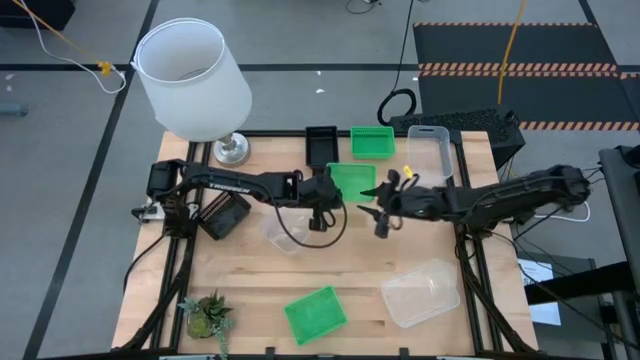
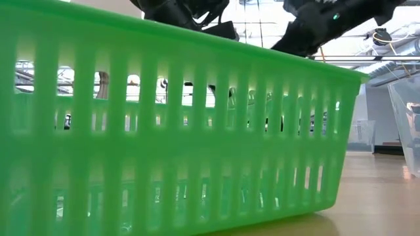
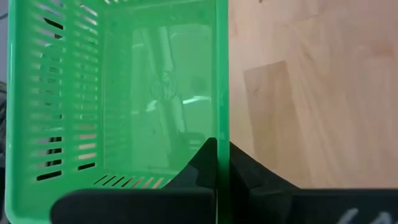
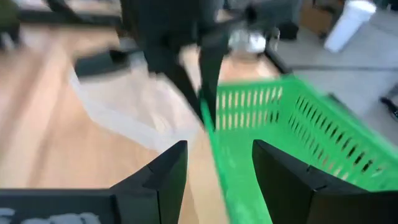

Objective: Stack baskets by color
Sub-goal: Stack the middle green bin on top of the top green bin

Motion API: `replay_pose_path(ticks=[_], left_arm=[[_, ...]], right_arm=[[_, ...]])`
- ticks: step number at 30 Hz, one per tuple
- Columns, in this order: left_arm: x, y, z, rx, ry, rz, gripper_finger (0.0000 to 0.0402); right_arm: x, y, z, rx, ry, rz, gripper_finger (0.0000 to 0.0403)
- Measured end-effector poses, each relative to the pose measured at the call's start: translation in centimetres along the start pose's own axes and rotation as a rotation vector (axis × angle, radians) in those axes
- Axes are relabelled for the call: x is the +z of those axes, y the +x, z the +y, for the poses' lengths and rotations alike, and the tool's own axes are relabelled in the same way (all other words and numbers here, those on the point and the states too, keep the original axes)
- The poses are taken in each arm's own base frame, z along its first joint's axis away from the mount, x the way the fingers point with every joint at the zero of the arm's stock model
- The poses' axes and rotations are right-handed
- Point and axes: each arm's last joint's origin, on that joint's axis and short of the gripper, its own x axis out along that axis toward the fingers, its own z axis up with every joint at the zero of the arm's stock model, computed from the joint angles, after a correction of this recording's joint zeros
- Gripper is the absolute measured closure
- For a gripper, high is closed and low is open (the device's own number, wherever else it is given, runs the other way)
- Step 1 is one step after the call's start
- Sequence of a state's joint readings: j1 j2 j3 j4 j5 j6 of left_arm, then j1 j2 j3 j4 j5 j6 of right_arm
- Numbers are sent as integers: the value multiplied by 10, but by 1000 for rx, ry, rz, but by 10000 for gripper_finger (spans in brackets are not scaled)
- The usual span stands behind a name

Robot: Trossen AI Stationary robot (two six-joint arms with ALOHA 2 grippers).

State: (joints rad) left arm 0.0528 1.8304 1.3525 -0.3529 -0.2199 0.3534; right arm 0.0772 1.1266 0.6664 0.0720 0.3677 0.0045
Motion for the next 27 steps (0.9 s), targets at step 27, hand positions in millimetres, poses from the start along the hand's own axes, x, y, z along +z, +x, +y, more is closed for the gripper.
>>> replay_pose_path(ticks=[27], left_arm=[[5, -2, -7, 3, 24, -23, 377]], right_arm=[[-14, 24, 6, -76, -161, 204, 357]])
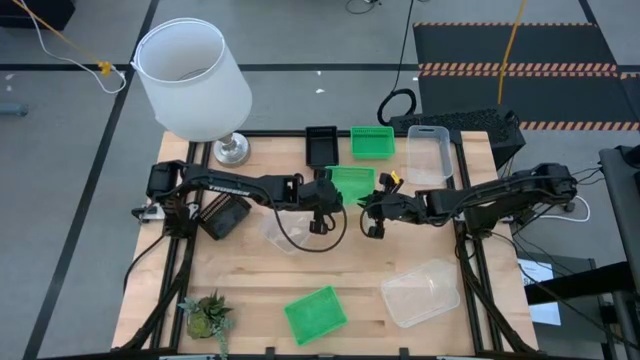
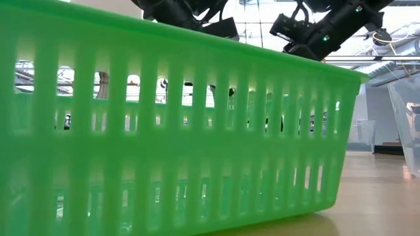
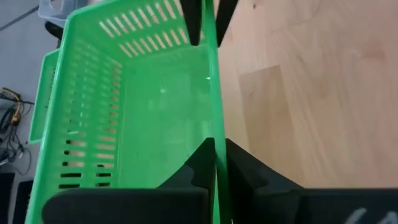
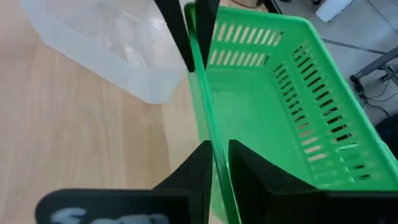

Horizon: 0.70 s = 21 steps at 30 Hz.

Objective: Stack baskets by color
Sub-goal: Stack the middle green bin on top of the top green bin

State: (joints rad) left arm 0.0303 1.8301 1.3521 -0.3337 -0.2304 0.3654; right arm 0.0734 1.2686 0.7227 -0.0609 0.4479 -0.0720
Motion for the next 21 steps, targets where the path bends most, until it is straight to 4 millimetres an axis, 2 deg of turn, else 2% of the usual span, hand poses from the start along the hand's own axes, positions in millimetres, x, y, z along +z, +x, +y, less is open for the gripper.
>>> replay_pose_path(ticks=[6, 12, 15, 18, 21], left_arm=[[1, 0, 0, 3, 3, -6, 376], [2, 0, 1, 11, 0, -21, 376], [3, 0, 0, 10, 3, -21, 373], [3, -1, -1, 11, -7, -26, 349], [5, -1, -4, 34, -17, -24, 300]], right_arm=[[0, 0, -1, -24, 7, 0, 359], [0, 0, 0, -19, -3, 3, 394], [0, 0, -1, -22, -4, 5, 391], [-1, 2, -4, -29, -22, 7, 393], [0, 2, -7, -35, -57, 8, 397]])
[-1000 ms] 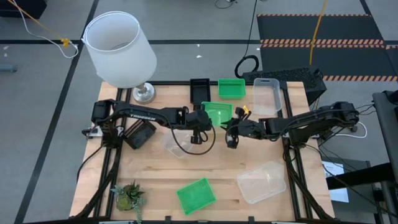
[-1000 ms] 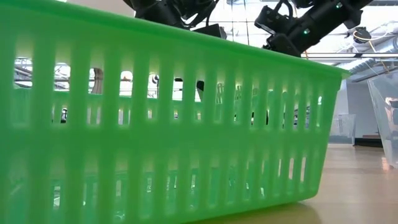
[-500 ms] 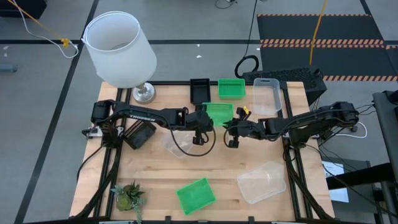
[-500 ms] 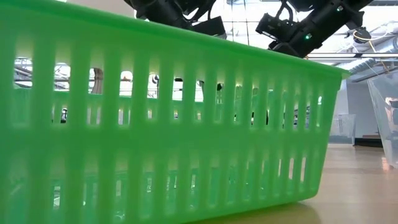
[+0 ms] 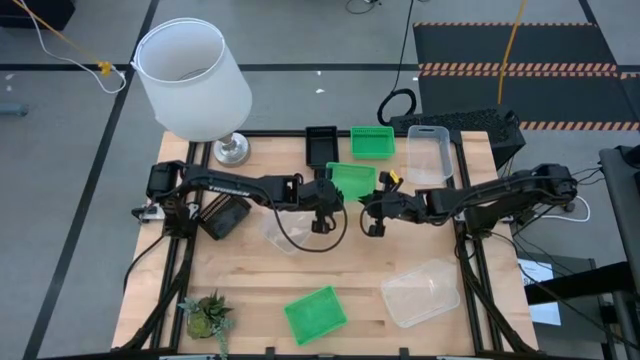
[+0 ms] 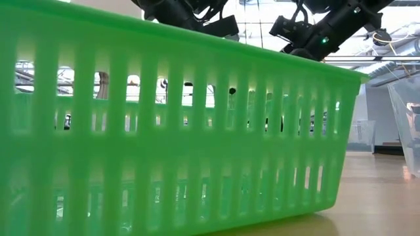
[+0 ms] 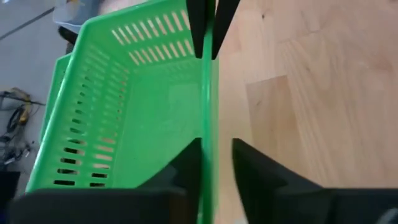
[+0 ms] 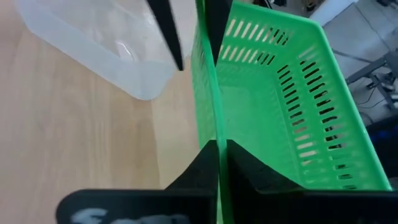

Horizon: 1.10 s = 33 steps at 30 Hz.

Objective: Stack baskets by color
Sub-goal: Stack the middle green bin on top of the top green bin

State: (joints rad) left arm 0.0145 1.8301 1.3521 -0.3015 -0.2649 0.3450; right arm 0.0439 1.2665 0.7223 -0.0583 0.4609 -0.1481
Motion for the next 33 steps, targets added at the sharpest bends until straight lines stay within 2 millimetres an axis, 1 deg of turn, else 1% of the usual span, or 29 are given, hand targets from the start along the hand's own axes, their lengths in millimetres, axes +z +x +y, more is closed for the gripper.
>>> replay_pose_path(ticks=[3, 5, 7, 10, 12, 14, 17, 18, 21, 22, 26, 28, 33], left_arm=[[4, -7, -1, 47, -15, -8, 247], [8, -16, 1, 70, -33, -29, 215], [9, -24, 2, 68, -50, -32, 191], [11, -40, 7, 47, -86, -50, 169], [10, -48, 9, 42, -102, -64, 164], [4, -57, 10, 38, -105, -54, 163], [-3, -64, 13, 46, -126, -68, 163], [-9, -65, 13, 43, -129, -48, 163], [-15, -66, 16, 61, -147, -62, 163], [-21, -65, 16, 58, -143, -35, 163], [-28, -60, 18, 66, -152, -18, 163], [-29, -58, 20, 68, -156, -19, 163], [-30, -56, 22, 30, -165, -31, 163]], right_arm=[[-1, 2, -5, 16, -29, 0, 397], [-3, 5, -9, 31, -49, 14, 397], [-4, 8, -15, 38, -75, 20, 397], [-6, 10, -26, 57, -114, 21, 397], [-7, 11, -35, 58, -137, 13, 397], [-8, 10, -44, 50, -172, 8, 397], [-10, 8, -61, 19, -216, 2, 397], [-11, 7, -66, 11, -229, -7, 397], [-15, 2, -85, 6, -251, -17, 397], [-17, 1, -90, 12, -255, -22, 397], [-25, -3, -113, -6, -256, -31, 397], [-28, -4, -125, -21, -260, -44, 397], [-40, -6, -147, -27, -288, -48, 397]])
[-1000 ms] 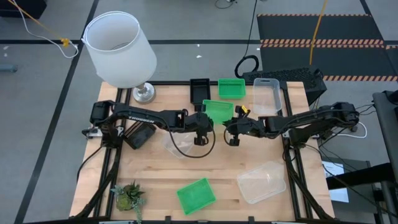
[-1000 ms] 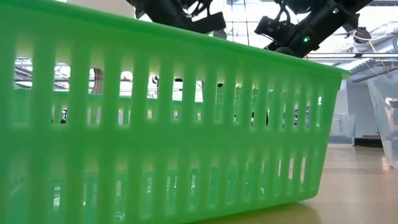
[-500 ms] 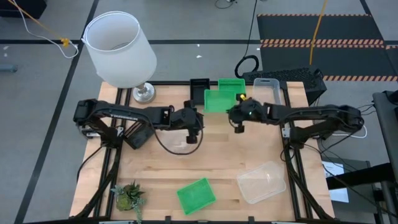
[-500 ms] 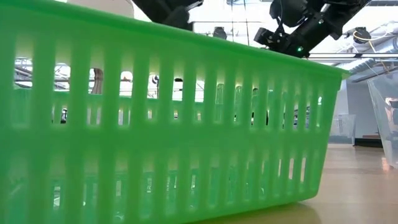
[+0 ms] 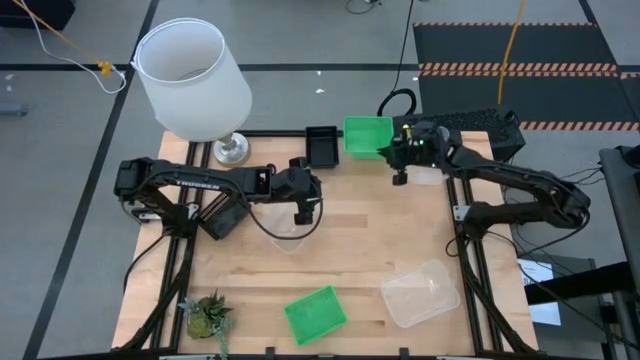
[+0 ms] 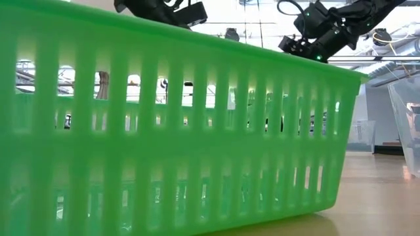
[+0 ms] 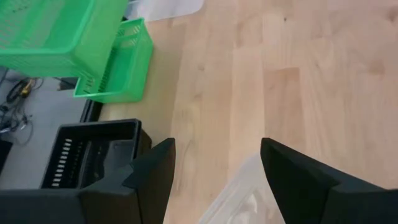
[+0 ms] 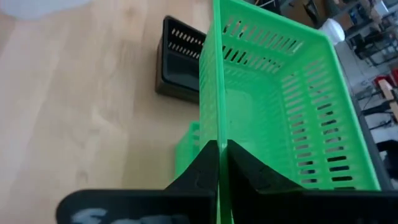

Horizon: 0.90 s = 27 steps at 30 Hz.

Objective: Stack baskets by color
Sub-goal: Stack the middle green bin on top of the top green bin

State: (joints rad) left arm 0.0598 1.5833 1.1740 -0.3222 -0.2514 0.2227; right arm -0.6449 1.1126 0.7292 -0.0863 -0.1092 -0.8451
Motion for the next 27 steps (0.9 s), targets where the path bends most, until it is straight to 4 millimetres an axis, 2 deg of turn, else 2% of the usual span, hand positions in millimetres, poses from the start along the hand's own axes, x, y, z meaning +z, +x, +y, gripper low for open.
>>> replay_pose_path(ticks=[11, 20, 27], left_arm=[[6, 0, -1, -75, -6, -79, 163], [7, 0, -2, -75, -9, -83, 163], [7, 0, -2, -80, -8, -84, 163]], right_arm=[[-29, -1, -21, 9, -47, -7, 397], [-50, 23, -24, 62, 2, 18, 397], [-62, 33, -23, 90, 30, 59, 397]])
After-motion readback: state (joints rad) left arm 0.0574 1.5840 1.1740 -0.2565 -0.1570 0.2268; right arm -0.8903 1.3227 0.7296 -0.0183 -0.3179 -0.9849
